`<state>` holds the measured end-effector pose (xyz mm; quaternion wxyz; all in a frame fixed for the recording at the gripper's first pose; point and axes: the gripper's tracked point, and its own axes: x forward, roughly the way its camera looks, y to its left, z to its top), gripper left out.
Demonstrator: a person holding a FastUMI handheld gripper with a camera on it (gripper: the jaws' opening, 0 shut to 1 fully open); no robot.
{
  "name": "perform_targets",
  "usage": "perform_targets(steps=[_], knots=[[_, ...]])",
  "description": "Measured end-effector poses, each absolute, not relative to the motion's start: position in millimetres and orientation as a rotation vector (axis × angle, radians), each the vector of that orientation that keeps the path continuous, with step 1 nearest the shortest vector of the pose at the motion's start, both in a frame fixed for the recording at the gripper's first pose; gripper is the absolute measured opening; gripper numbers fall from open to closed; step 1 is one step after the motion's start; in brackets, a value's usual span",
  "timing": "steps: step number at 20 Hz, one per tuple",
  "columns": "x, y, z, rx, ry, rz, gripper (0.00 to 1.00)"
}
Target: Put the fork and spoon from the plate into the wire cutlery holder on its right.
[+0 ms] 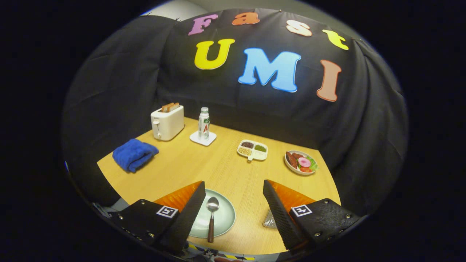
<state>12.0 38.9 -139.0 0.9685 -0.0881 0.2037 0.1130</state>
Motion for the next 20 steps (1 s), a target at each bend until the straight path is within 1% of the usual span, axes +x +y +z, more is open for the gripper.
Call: perform_targets(steps=[3, 6, 8, 15, 18, 20], knots=[[5.5, 45.3, -180.7, -0.238, 0.548, 0.289, 0.97], [-2.1, 54.8, -215.6, -0.289, 0.654, 0.348, 0.93], [-3.7, 58.5, -236.8, -0.338, 0.715, 0.377, 0.94], [-5.5, 62.4, -286.1, -0.455, 0.876, 0.416, 0.92], [-7.0, 62.5, -302.2, -0.471, 0.951, 0.426, 0.83], [-10.9, 64.8, -310.8, -0.443, 1.01, 0.445, 0.83]])
